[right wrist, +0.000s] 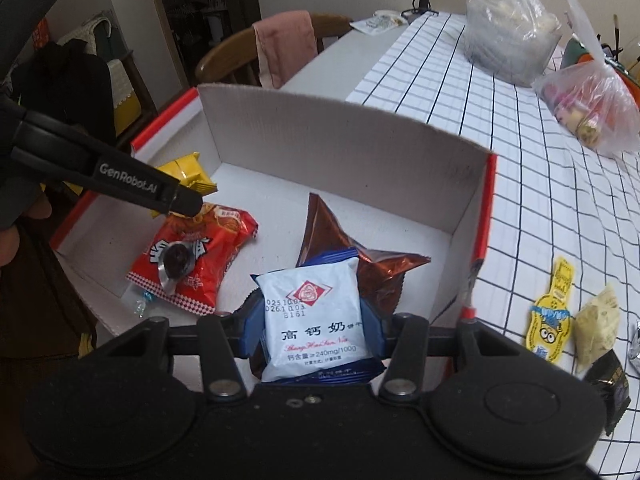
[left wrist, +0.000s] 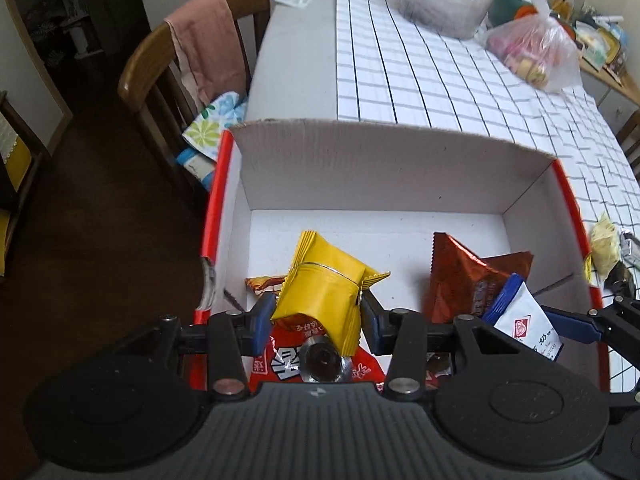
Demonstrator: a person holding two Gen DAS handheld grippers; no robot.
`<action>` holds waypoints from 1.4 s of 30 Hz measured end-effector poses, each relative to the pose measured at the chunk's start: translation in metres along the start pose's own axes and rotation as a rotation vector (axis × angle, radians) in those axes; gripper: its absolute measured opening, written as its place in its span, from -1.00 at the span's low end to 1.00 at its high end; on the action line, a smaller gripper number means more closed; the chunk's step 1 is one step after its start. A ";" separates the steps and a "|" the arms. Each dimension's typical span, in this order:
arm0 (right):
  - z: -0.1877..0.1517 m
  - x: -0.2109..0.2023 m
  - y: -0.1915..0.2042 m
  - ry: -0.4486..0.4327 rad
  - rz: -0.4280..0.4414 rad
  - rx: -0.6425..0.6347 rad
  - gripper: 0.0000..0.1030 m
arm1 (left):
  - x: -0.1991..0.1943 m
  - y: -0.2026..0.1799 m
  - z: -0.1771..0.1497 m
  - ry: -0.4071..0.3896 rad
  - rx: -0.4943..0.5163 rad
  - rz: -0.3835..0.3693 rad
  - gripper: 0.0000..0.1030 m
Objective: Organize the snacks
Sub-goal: 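Carry the white packet and yellow candy up and over into the box, then open the left tool to drop the yellow candy while the right tool releases the white packet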
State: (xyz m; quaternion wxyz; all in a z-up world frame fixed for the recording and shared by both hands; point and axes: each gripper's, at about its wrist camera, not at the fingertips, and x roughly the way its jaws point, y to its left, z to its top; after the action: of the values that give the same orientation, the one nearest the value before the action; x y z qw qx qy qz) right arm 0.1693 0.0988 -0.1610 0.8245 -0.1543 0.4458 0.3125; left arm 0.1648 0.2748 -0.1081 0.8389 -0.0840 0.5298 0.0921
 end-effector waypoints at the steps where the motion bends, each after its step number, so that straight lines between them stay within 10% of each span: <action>1: 0.000 0.002 0.001 0.002 -0.003 0.001 -0.05 | 0.003 0.000 0.001 0.006 0.001 -0.002 -0.15; 17: -0.002 0.012 0.007 0.024 -0.025 -0.014 -0.02 | 0.025 -0.013 0.002 0.078 0.069 0.018 -0.08; 42: -0.004 -0.042 0.004 -0.109 0.049 0.026 0.59 | -0.021 -0.013 -0.014 -0.032 0.044 -0.044 0.20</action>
State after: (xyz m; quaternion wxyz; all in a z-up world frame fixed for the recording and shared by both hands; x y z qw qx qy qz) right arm 0.1469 0.0841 -0.1284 0.8416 -0.1149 0.4078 0.3348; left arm 0.1471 0.2572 -0.0947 0.8508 -0.0756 0.5162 0.0630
